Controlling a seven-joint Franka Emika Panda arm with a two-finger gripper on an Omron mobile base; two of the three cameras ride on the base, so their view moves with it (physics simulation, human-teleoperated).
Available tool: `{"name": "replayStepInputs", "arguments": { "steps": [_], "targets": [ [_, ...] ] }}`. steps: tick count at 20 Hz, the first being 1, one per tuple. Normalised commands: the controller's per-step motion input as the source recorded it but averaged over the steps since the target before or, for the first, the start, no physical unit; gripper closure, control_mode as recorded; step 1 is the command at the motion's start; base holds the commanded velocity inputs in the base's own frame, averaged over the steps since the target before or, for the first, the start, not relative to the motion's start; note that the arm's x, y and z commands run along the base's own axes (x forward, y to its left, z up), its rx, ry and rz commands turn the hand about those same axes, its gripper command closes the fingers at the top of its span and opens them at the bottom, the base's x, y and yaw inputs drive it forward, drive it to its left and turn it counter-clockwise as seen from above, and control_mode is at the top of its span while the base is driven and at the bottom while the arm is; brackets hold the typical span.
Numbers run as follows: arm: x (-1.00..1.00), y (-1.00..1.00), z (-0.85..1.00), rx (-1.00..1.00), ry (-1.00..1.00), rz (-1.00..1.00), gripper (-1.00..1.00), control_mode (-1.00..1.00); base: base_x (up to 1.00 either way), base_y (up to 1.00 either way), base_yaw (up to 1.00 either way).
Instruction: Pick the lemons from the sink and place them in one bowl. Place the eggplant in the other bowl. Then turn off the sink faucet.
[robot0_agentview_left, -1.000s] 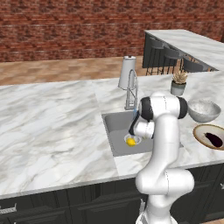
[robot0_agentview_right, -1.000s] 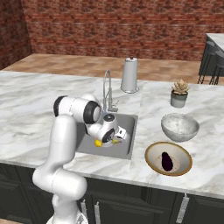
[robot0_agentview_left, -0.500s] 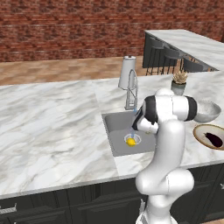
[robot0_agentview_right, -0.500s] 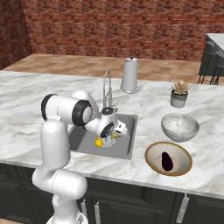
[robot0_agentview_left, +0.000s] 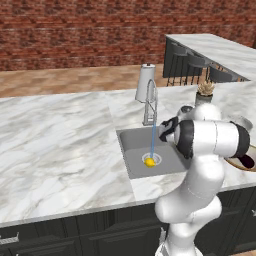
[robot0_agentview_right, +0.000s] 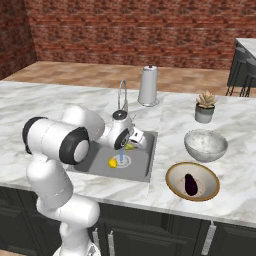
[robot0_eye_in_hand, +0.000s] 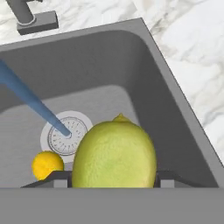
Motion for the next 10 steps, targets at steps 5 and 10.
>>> {"name": "replayStepInputs", "arguments": {
  "steps": [5,10],
  "targets": [
    [-0.45,-0.16,0.87,0.01,0.0,0.0,1.0,-1.0,0.0,0.0,0.0],
    [-0.4,-0.45,0.74,0.08,-0.01,0.0,1.0,-1.0,0.0,0.0,0.0]
  ]
}}
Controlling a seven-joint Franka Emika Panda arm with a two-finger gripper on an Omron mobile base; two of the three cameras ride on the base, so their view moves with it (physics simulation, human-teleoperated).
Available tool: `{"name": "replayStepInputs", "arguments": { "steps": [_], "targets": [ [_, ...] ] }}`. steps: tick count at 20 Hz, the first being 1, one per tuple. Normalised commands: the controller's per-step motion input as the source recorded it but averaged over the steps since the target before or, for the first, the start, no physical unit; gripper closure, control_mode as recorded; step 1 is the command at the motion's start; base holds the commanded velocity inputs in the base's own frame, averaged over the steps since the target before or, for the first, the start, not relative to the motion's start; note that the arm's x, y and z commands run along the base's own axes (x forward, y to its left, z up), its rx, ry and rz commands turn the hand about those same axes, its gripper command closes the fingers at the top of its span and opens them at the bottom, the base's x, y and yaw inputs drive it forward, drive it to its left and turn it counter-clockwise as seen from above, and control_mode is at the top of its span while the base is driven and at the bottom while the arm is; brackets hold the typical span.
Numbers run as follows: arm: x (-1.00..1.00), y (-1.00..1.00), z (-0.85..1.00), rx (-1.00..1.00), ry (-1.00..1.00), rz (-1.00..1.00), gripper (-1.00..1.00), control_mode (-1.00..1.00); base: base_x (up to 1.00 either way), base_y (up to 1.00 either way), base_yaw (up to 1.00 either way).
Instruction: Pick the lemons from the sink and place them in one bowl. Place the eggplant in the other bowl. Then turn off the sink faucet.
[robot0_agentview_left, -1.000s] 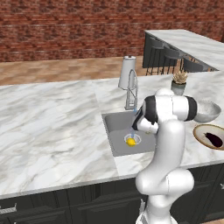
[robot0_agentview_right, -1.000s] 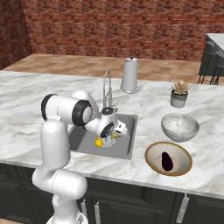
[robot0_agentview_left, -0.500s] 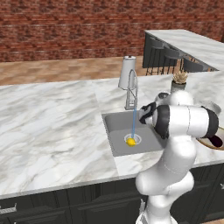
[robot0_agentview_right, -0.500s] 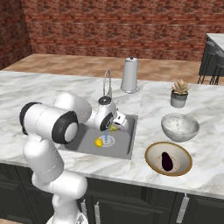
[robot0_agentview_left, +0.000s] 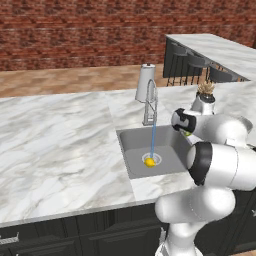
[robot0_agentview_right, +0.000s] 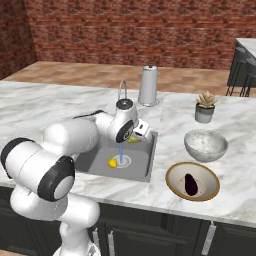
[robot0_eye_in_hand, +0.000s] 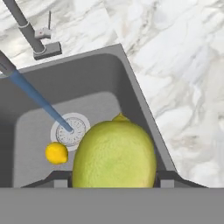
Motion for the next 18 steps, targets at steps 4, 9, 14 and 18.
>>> {"name": "replayStepInputs", "arguments": {
  "steps": [4,9,14,18],
  "targets": [
    [-0.31,-0.61,0.68,0.03,-0.04,0.0,1.0,-1.0,0.0,0.0,0.0],
    [-0.02,-0.64,0.6,0.0,-0.03,0.01,1.0,-1.0,0.0,0.0,0.0],
    [0.0,-0.74,0.39,-0.03,0.0,0.0,1.0,-1.0,0.0,0.0,0.0],
    [0.0,-0.64,0.08,-0.24,0.0,-0.07,1.0,-1.0,0.0,0.0,0.0]
  ]
}}
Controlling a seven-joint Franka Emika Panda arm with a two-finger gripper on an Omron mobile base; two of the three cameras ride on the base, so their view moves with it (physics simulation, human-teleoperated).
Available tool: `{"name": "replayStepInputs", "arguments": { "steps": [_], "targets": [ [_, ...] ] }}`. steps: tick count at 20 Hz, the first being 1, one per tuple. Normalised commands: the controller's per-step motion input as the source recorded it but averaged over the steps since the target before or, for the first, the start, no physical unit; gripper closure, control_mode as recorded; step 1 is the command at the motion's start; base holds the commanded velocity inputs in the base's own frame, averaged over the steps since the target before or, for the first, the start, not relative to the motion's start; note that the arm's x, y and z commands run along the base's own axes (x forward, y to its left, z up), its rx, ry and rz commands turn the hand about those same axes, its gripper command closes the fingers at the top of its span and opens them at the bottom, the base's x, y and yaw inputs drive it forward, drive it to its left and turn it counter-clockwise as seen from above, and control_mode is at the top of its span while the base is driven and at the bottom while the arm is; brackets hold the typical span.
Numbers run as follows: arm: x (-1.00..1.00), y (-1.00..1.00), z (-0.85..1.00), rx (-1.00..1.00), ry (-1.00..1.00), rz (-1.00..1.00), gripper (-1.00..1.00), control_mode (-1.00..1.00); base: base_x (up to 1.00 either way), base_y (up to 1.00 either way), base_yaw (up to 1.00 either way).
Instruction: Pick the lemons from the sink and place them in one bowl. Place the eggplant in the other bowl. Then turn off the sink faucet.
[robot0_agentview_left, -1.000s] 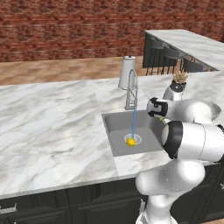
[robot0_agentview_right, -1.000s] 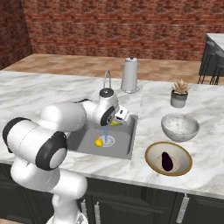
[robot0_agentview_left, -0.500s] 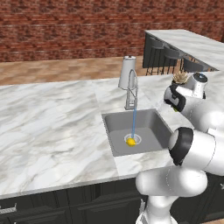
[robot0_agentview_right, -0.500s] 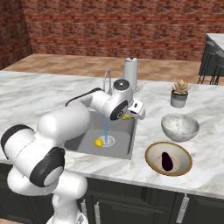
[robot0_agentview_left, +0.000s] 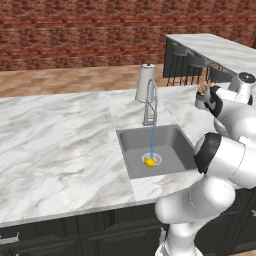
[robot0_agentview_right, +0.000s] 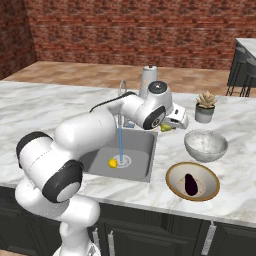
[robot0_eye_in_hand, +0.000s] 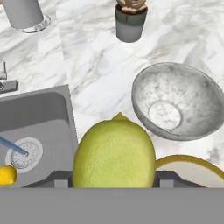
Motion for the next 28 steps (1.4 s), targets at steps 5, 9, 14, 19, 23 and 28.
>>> {"name": "replayStepInputs", "arguments": {
  "steps": [5,9,14,19,23,28],
  "targets": [
    [0.0,-0.77,0.1,-0.26,0.0,-0.18,1.0,-1.0,0.0,0.0,0.0],
    [0.01,-0.84,-0.09,-0.06,0.01,-0.19,1.0,-1.0,0.0,0.0,0.0],
    [0.02,-0.22,-0.05,0.03,0.02,-0.05,1.0,-1.0,0.0,0.0,0.0],
    [0.0,-0.09,-0.16,0.07,0.01,0.0,1.0,-1.0,0.0,0.0,0.0],
    [0.05,-0.16,-0.35,0.14,0.07,0.0,1.0,-1.0,0.0,0.0,0.0],
    [0.14,-0.26,-0.19,0.09,0.02,0.0,1.0,-1.0,0.0,0.0,0.0]
  ]
}}
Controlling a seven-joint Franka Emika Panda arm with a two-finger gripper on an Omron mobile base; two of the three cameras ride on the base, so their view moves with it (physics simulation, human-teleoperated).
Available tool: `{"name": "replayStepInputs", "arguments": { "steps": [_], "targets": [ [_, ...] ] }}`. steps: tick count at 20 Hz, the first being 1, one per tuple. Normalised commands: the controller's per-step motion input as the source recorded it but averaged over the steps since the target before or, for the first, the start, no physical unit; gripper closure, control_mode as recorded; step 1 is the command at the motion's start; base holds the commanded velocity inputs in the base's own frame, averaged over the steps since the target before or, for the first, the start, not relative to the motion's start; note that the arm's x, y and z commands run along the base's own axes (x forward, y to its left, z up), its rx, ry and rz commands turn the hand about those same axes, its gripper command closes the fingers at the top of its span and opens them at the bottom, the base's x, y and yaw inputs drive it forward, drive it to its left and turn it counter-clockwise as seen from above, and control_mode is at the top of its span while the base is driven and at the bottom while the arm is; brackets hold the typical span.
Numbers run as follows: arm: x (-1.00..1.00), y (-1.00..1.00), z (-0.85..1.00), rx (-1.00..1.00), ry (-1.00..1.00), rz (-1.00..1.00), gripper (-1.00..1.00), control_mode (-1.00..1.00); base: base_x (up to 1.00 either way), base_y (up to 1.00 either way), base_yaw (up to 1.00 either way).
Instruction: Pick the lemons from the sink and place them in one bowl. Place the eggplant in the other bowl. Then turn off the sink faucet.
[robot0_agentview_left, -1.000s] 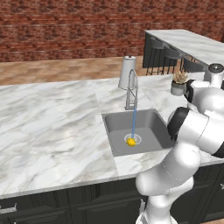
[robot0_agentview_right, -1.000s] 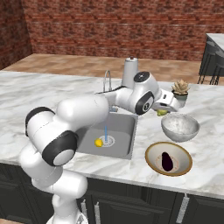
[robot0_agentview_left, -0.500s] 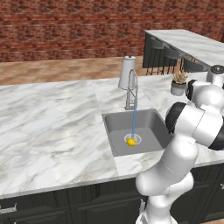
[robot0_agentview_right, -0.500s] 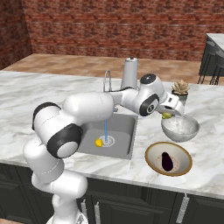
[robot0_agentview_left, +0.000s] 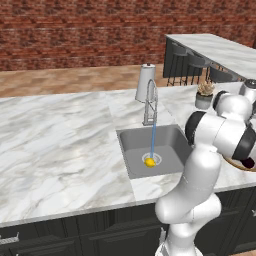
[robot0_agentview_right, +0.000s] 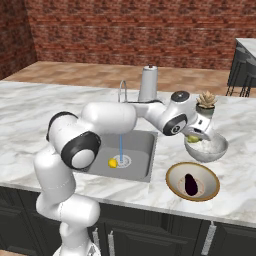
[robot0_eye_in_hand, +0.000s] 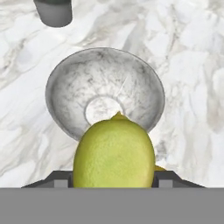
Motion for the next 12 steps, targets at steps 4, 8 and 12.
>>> {"name": "replayStepInputs", "arguments": {
  "steps": [4,8,12],
  "targets": [
    [0.14,-0.26,-0.12,0.06,0.0,0.0,1.0,-1.0,0.0,0.0,0.0],
    [0.03,-0.07,-0.2,0.08,0.01,0.0,1.0,-1.0,0.0,0.0,0.0],
    [0.06,0.0,-0.35,0.06,0.03,0.0,1.0,-1.0,0.0,0.0,0.0]
  ]
}}
